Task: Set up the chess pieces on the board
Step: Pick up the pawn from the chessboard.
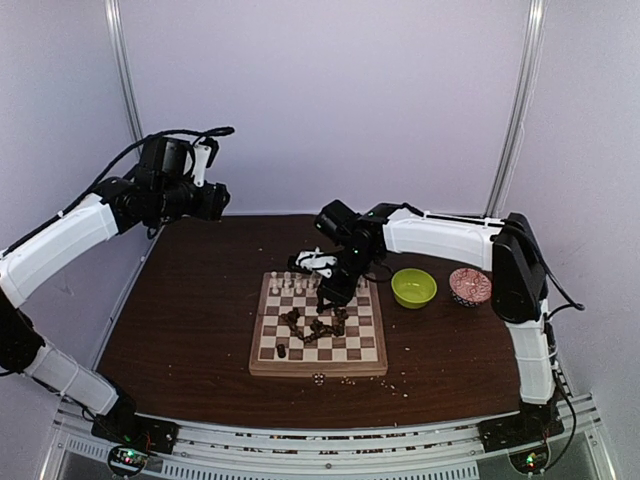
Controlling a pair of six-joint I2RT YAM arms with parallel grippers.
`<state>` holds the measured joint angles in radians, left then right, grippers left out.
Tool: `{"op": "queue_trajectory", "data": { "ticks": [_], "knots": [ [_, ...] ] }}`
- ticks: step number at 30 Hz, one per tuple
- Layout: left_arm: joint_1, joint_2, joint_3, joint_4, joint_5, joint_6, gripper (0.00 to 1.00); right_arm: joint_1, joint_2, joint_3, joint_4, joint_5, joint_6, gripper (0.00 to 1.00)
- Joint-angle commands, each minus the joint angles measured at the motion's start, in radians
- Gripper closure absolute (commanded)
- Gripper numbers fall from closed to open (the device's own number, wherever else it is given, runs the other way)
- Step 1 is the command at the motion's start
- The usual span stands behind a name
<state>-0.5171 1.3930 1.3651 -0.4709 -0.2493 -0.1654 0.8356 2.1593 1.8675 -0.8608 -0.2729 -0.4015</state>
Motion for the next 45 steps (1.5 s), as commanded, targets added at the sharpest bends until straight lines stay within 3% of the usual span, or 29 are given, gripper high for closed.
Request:
{"op": "queue_trajectory", "data": {
  "ticks": [1, 13, 24, 37, 45],
  "knots": [
    [0.003, -0.054, 0.012, 0.037, 0.014, -0.001, 0.36, 0.008, 0.047, 0.045, -0.038, 0.044, 0.02, 0.55],
    [0.002, -0.017, 0.026, 0.017, 0.053, 0.0, 0.36, 0.01, 0.125, 0.126, -0.037, 0.012, 0.043, 0.63],
    [0.003, 0.031, 0.037, 0.002, 0.078, -0.004, 0.37, 0.011, 0.159, 0.162, -0.067, -0.032, 0.05, 0.84],
    [0.002, 0.044, 0.042, -0.001, 0.11, -0.007, 0.38, 0.011, 0.176, 0.169, -0.066, -0.02, 0.062, 0.81],
    [0.002, 0.038, 0.045, -0.005, 0.114, -0.005, 0.39, 0.011, 0.151, 0.178, -0.072, -0.011, 0.062, 0.91]
  ]
}}
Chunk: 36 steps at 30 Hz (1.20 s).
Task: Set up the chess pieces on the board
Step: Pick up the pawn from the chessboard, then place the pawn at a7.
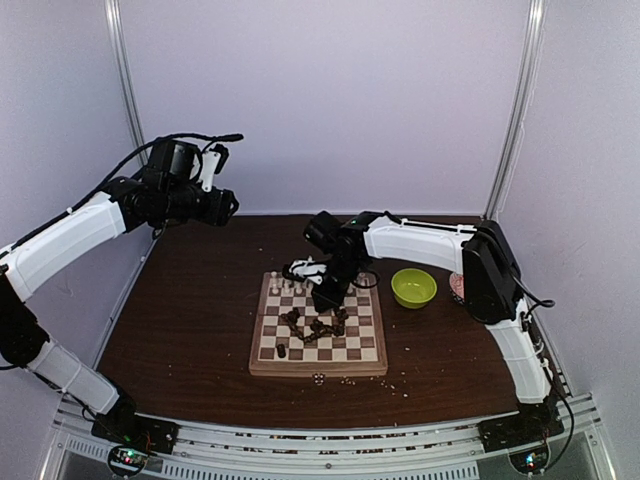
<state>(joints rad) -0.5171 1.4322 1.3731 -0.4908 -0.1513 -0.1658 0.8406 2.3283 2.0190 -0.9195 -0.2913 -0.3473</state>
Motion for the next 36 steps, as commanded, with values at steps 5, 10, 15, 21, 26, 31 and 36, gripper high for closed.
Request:
{"op": "queue_trajectory", "data": {
  "ticks": [5, 10, 15, 21, 26, 31, 36],
  "knots": [
    [0.003, -0.009, 0.04, 0.008, 0.014, -0.002, 0.39, -0.003, -0.132, 0.011, -0.013, 0.012, 0.007, 0.95],
    [0.003, -0.017, 0.039, 0.008, 0.008, 0.0, 0.39, -0.032, -0.304, -0.124, 0.003, -0.022, -0.02, 0.96],
    [0.002, -0.017, 0.04, 0.005, 0.012, -0.002, 0.39, -0.062, -0.515, -0.482, 0.099, -0.024, -0.088, 0.96],
    [0.003, -0.013, 0.041, 0.003, 0.028, -0.006, 0.39, -0.055, -0.642, -0.759, 0.169, -0.032, -0.164, 0.96],
    [0.003, -0.004, 0.042, 0.0, 0.023, -0.007, 0.39, -0.028, -0.625, -0.803, 0.204, -0.019, -0.163, 0.96],
    [0.002, 0.002, 0.043, -0.002, 0.023, -0.007, 0.39, -0.005, -0.581, -0.789, 0.215, -0.008, -0.161, 0.95],
    [0.003, 0.002, 0.043, -0.002, 0.02, -0.006, 0.39, 0.001, -0.527, -0.752, 0.204, 0.019, -0.145, 0.96]
  ]
}}
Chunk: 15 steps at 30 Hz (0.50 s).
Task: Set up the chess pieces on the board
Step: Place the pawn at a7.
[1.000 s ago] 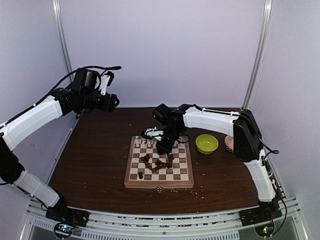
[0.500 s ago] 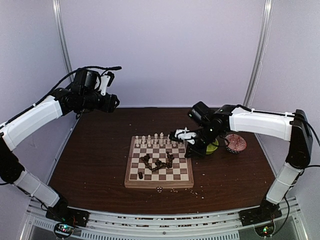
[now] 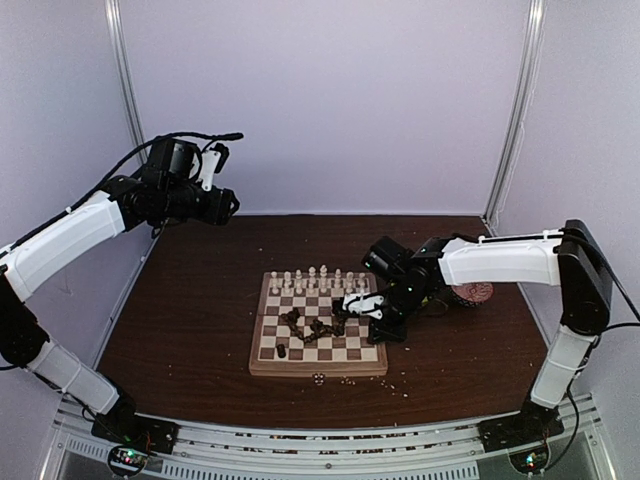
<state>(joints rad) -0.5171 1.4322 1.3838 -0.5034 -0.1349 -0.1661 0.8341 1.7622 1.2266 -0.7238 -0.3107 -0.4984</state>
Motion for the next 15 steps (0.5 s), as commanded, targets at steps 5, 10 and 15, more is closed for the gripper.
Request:
{"op": "queue_trajectory", "data": {
  "ticks": [5, 10, 15],
  "knots": [
    [0.003, -0.003, 0.033, 0.009, 0.004, -0.006, 0.39, 0.007, 0.063, 0.051, 0.004, 0.045, 0.021, 0.96],
    [0.002, -0.003, 0.034, 0.01, 0.012, -0.007, 0.39, 0.011, 0.069, 0.052, 0.005, 0.053, 0.028, 0.95],
    [0.002, -0.001, 0.033, 0.01, 0.016, -0.008, 0.38, 0.011, 0.076, 0.054, 0.008, 0.063, 0.031, 0.9]
  ]
}}
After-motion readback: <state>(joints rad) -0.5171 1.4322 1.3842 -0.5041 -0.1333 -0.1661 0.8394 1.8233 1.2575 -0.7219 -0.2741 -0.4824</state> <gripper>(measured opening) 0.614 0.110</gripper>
